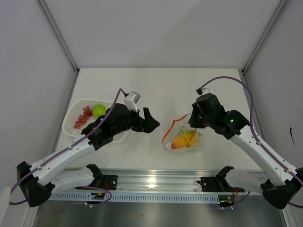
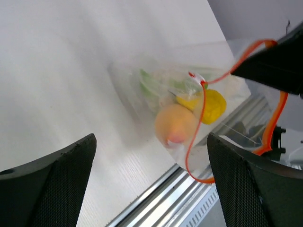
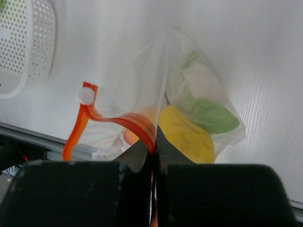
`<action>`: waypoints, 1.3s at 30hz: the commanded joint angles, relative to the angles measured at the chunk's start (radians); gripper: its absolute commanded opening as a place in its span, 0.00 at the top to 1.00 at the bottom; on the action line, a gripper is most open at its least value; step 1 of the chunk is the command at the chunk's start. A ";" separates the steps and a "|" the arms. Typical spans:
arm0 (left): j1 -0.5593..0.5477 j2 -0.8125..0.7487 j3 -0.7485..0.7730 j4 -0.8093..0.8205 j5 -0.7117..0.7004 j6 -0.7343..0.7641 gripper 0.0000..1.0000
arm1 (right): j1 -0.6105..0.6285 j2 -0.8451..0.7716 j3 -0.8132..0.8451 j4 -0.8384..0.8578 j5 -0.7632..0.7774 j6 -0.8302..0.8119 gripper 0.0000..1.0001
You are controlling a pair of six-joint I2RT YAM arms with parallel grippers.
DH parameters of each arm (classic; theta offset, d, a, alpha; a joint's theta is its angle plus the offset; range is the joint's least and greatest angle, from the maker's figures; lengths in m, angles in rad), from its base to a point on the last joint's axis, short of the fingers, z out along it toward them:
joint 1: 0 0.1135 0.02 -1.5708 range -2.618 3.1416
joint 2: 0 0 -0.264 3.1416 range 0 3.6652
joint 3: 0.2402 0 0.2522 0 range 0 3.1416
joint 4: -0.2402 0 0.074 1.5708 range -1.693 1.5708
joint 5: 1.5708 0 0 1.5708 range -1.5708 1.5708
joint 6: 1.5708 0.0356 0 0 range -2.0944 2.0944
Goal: Place the food in the zip-top bag and seal the zipper
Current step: Adjust the zipper food storage bag at the center of the board, then pick up the fake fruit from the bin.
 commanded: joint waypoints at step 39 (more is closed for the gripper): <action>0.865 0.438 0.123 -0.138 -0.387 -0.153 0.01 | -0.004 -0.053 -0.031 0.047 0.000 -0.035 1.00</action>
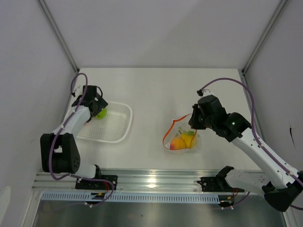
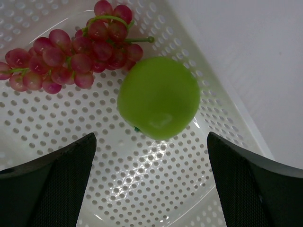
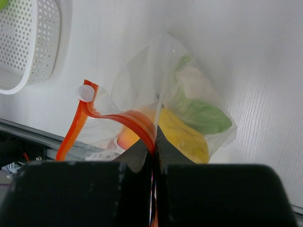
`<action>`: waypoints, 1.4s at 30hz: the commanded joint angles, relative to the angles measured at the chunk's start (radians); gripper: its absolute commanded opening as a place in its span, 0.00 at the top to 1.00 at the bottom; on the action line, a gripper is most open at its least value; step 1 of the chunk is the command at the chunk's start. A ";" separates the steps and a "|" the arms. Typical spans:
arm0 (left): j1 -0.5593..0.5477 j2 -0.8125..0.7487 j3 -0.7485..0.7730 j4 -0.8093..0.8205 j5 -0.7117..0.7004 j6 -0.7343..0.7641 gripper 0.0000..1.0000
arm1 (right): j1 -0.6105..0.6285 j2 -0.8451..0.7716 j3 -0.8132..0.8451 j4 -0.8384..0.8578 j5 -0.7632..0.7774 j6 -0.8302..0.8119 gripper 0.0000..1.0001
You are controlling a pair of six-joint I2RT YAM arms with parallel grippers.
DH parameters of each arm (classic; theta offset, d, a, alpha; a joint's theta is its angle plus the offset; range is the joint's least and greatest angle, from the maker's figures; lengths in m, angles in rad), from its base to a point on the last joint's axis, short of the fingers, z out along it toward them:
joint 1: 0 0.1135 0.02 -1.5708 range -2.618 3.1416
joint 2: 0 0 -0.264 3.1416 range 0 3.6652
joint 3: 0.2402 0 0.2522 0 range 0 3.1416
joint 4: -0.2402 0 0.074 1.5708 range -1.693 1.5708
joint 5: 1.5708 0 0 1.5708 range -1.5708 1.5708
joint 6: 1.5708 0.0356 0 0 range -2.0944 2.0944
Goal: Place the food in the zip-top bag and seal the zipper
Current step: Pick up the fake fruit from the bin.
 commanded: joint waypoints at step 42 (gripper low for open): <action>0.088 0.203 0.096 0.036 0.182 -0.038 0.86 | -0.011 -0.011 0.018 0.031 0.002 -0.038 1.00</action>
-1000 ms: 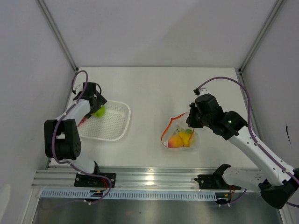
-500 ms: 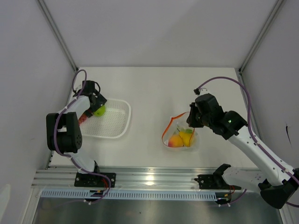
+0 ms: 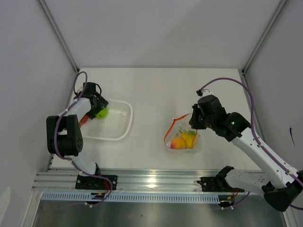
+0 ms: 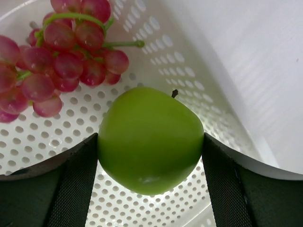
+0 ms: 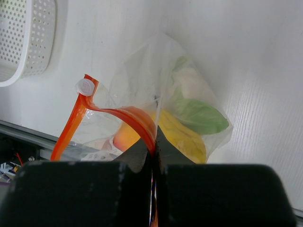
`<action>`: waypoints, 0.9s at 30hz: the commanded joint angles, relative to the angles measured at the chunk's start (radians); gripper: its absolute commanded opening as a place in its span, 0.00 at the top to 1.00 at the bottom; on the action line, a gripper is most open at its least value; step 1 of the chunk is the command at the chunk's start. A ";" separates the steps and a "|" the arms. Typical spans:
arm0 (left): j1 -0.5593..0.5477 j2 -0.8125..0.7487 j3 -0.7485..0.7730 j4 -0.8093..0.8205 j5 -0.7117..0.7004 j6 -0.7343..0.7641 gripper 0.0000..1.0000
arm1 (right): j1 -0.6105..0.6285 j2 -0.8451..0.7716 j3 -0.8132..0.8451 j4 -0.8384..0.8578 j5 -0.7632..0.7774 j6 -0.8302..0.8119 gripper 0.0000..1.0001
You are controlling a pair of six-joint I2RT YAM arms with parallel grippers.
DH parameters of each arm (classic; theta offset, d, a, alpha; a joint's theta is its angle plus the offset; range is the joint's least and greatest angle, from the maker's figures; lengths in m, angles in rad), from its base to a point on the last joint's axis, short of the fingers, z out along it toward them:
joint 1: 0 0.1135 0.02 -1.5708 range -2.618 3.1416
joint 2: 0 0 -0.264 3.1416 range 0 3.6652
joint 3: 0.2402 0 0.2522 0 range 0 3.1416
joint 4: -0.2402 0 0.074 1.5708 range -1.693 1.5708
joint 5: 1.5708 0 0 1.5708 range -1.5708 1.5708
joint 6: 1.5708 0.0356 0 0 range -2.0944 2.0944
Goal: Place the food in the zip-top bag and seal the zipper
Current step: Pick up the fake fruit from the bin.
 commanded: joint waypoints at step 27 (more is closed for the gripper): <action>-0.667 -0.804 -0.269 0.525 0.672 0.003 0.99 | -0.003 0.027 -0.007 0.086 -0.054 0.040 1.00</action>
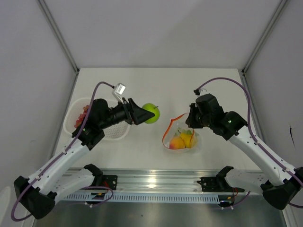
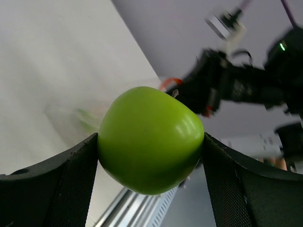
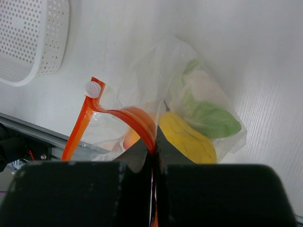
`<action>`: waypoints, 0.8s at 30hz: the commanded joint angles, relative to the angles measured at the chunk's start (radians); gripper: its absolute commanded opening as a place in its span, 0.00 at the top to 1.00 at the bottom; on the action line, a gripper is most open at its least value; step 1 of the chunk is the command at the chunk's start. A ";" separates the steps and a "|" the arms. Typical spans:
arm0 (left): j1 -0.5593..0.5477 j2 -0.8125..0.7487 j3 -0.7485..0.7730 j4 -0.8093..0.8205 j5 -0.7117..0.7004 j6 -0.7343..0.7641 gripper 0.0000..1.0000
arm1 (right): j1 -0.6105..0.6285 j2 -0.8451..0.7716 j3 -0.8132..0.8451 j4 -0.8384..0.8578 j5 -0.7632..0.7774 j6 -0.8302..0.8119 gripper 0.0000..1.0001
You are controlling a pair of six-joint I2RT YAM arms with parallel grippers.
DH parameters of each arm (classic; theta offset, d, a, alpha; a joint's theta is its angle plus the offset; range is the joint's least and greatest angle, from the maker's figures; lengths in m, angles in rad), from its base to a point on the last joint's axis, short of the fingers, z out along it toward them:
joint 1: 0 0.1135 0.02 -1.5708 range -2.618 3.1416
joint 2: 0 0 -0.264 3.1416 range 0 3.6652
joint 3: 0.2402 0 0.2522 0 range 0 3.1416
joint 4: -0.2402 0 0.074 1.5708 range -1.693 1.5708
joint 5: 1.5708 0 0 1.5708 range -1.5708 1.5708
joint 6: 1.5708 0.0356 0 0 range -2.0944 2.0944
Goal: Place the food in the zip-top bag and seal the zipper
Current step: Pick up the fake fruit from the bin, then place the fake fruit in the zipper food storage bag.
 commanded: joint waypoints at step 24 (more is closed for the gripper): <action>-0.490 0.387 0.275 -0.137 -0.333 0.265 0.99 | -0.002 -0.021 0.070 0.026 -0.045 0.044 1.00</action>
